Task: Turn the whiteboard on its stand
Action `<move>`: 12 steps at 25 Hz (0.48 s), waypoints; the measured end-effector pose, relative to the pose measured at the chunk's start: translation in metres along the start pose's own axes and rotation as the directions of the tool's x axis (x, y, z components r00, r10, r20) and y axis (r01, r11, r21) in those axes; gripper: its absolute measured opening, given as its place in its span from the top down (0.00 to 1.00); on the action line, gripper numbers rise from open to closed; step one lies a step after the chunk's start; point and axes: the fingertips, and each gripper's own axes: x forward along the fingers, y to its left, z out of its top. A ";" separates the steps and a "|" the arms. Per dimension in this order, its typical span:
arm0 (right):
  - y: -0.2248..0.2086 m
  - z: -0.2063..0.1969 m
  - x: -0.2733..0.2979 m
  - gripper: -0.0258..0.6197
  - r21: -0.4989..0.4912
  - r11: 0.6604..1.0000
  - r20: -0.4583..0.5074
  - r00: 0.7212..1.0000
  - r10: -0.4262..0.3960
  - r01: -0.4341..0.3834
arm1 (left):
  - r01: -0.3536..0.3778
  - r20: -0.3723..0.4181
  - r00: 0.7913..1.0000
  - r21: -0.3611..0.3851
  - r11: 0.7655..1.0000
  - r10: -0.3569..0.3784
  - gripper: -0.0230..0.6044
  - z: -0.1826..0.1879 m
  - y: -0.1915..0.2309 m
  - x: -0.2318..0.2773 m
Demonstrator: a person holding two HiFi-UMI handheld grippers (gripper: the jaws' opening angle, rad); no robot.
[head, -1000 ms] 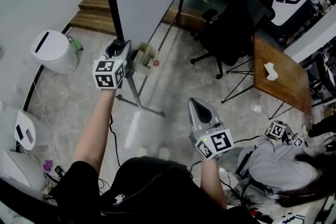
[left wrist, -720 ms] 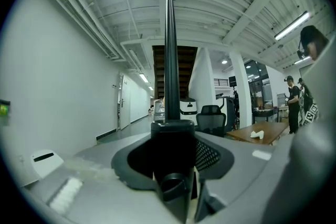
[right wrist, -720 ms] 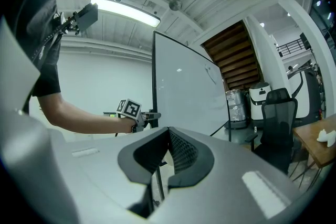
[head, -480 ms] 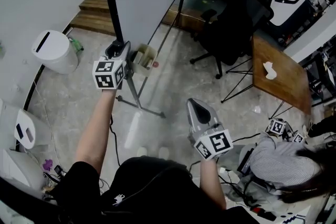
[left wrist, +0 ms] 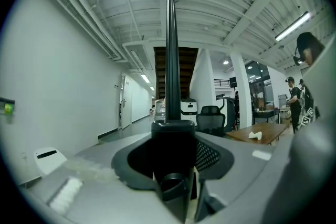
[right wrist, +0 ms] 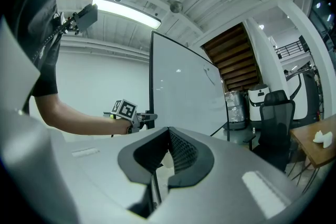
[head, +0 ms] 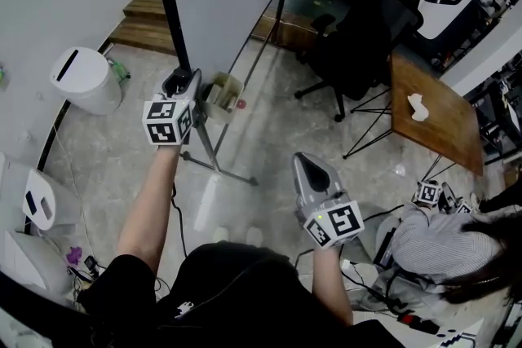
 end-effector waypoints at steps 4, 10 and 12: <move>0.001 0.001 -0.004 0.95 -0.002 1.000 -0.001 1.000 -0.003 0.003 | -0.002 -0.003 1.000 -0.005 1.000 0.002 0.68 -0.001 -0.004 -0.009; -0.024 0.001 0.023 0.95 -0.003 1.000 -0.007 1.000 0.001 -0.001 | 0.003 -0.011 1.000 -0.016 1.000 -0.003 0.68 -0.004 -0.004 0.020; 0.004 0.004 -0.001 0.95 -0.009 1.000 -0.004 1.000 0.012 -0.012 | 0.001 -0.007 1.000 -0.015 1.000 -0.001 0.68 -0.002 -0.010 -0.020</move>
